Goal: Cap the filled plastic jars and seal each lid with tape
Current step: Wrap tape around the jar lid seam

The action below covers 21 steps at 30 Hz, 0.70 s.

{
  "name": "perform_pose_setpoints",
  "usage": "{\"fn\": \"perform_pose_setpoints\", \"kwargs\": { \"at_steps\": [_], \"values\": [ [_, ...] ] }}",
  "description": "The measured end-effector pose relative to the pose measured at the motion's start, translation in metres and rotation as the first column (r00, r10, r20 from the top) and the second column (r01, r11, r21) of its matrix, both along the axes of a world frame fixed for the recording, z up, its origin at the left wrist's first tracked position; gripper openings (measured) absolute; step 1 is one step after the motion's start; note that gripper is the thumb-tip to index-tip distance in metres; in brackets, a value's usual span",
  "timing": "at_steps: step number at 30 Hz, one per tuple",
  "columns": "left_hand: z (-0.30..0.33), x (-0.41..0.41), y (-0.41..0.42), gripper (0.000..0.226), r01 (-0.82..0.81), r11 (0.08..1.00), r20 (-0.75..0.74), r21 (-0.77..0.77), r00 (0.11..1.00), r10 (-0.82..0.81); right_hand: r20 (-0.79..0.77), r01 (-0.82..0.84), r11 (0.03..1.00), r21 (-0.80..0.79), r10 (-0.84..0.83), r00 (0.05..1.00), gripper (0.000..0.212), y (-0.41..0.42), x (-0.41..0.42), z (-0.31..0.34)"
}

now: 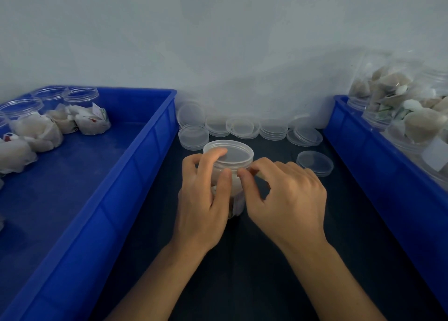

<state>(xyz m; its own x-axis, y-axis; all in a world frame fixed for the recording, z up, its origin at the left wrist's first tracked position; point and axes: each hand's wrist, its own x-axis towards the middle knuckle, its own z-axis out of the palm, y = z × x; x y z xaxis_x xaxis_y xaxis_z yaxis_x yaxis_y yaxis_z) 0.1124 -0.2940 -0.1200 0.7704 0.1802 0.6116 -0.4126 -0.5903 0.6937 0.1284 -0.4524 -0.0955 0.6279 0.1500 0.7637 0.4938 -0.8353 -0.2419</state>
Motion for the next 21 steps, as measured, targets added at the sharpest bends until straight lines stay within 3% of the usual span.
{"fn": "perform_pose_setpoints", "kwargs": {
  "at_steps": [12, 21],
  "values": [
    [0.000, 0.003, 0.003, 0.034, 0.024, 0.999, 0.009, 0.034, 1.000, -0.024, -0.108, 0.014, 0.999, -0.033, -0.017, 0.994, 0.033, 0.004, -0.006, 0.007],
    [0.003, 0.003, 0.007, 0.032, -0.018, 0.997, 0.060, 0.070, 0.998, 0.014, -0.121, -0.033, 0.997, -0.075, 0.024, 0.992, 0.024, -0.003, -0.006, 0.018]
  ]
}}
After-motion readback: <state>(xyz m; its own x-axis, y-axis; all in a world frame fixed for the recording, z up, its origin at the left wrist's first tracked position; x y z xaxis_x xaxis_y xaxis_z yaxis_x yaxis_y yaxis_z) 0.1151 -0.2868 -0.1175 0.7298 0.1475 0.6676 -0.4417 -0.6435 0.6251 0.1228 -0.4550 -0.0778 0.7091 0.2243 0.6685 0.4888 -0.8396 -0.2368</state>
